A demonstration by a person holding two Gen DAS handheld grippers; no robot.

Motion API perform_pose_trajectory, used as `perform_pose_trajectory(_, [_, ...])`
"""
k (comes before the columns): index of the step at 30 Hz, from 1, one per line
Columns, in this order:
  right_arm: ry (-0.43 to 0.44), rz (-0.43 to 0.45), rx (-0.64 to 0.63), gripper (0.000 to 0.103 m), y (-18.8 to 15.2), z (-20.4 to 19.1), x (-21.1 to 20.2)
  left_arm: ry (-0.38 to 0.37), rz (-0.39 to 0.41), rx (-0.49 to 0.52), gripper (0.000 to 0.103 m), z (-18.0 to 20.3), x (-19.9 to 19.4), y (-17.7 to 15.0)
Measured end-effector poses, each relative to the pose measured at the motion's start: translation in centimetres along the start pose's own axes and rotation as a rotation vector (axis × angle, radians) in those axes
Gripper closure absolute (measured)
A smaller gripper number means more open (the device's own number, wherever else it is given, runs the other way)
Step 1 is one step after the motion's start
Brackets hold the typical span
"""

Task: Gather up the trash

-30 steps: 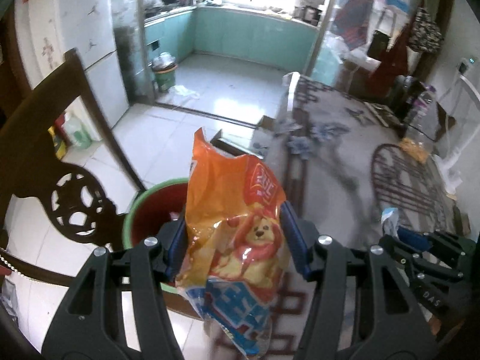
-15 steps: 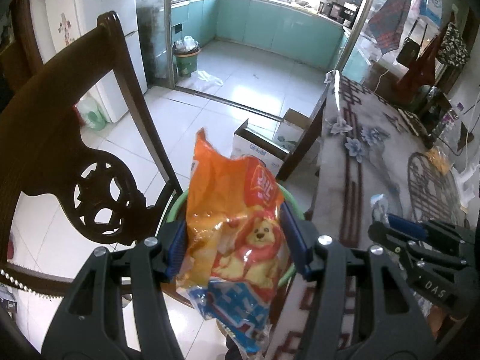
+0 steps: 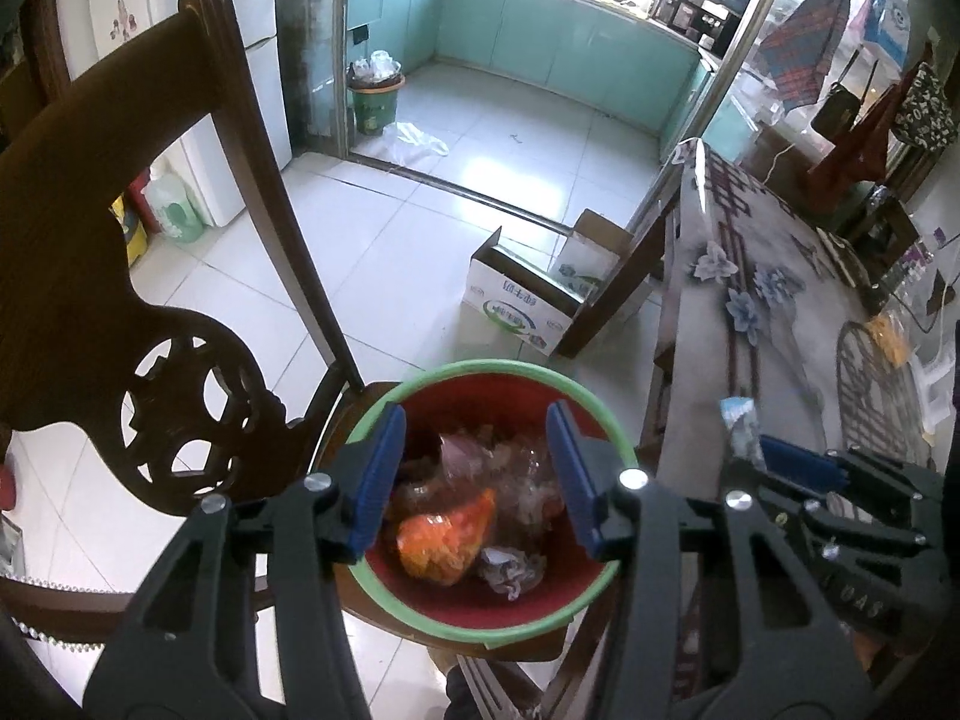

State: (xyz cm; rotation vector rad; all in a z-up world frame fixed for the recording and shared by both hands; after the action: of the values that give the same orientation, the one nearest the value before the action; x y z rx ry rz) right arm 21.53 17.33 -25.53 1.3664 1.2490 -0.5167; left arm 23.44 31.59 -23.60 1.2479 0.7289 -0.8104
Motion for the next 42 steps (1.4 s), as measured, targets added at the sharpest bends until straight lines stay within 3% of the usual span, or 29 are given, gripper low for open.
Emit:
perform_pose_trajectory(6, [0.013,-0.011,-0.045,0.063,0.3,-1.2,1.1,0.018,0.006,-0.020,0.056,-0.8,0.0,0.5])
perform_pose_trajectory(7, [0.015,-0.015,-0.048,0.060,0.3,-1.4,1.3,0.021,0.007,-0.023,0.056,-0.9,-0.1,0.5])
perform_pose_trajectory(8, [0.014,-0.018,-0.049,0.045,0.3,-1.5,1.5,0.024,0.009,-0.027,0.056,-1.0,-0.2,0.4])
perform_pose_trajectory(9, [0.011,-0.008,-0.047,0.037,0.4,-1.4,1.4,0.026,0.013,-0.029,0.055,-1.1,-0.4,0.3])
perform_pose_trajectory(16, [0.000,0.014,-0.038,0.033,0.2,-1.3,0.7,0.037,0.022,-0.043,0.055,-1.6,-1.4,0.0])
perform_pose_trajectory(20, [-0.031,0.052,-0.054,0.029,0.2,-1.1,-0.8,0.033,0.038,-0.045,0.046,-1.5,-2.3,0.1])
perform_pose_trajectory(25, [-0.101,0.132,-0.062,0.015,-0.2,0.2,-3.7,0.026,0.075,-0.037,0.032,-0.4,-4.2,0.1])
perform_pose_trajectory(27, [-0.122,0.161,-0.056,0.007,-0.5,0.8,-4.9,0.021,0.092,-0.032,0.029,0.5,-5.1,-0.2])
perform_pose_trajectory(31, [-0.152,0.228,-0.046,0.007,-1.7,2.6,-8.0,0.021,0.121,-0.014,0.025,2.8,-6.8,-0.9])
perform_pose_trajectory(36, [-0.142,0.312,-0.025,0.007,-3.7,5.2,-12.2,0.009,0.166,0.003,0.012,6.7,-9.2,-2.3])
perform_pose_trajectory(42, [-0.153,0.370,0.022,0.007,-6.6,9.2,-17.1,-0.001,0.202,0.021,0.008,12.2,-11.5,-4.5])
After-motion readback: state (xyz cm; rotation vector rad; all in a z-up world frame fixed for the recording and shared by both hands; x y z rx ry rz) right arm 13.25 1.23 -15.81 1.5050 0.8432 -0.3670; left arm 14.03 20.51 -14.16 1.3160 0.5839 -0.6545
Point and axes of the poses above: each gripper's, at about its wrist camera, not at the fingertips, and x roughly the way its jaws point, z to its right, y to its top, the point moved 7 cm from there along x, roughly the way its jaws point, and after that the axes turned 1 degree about -y, right-handed, at the moved point
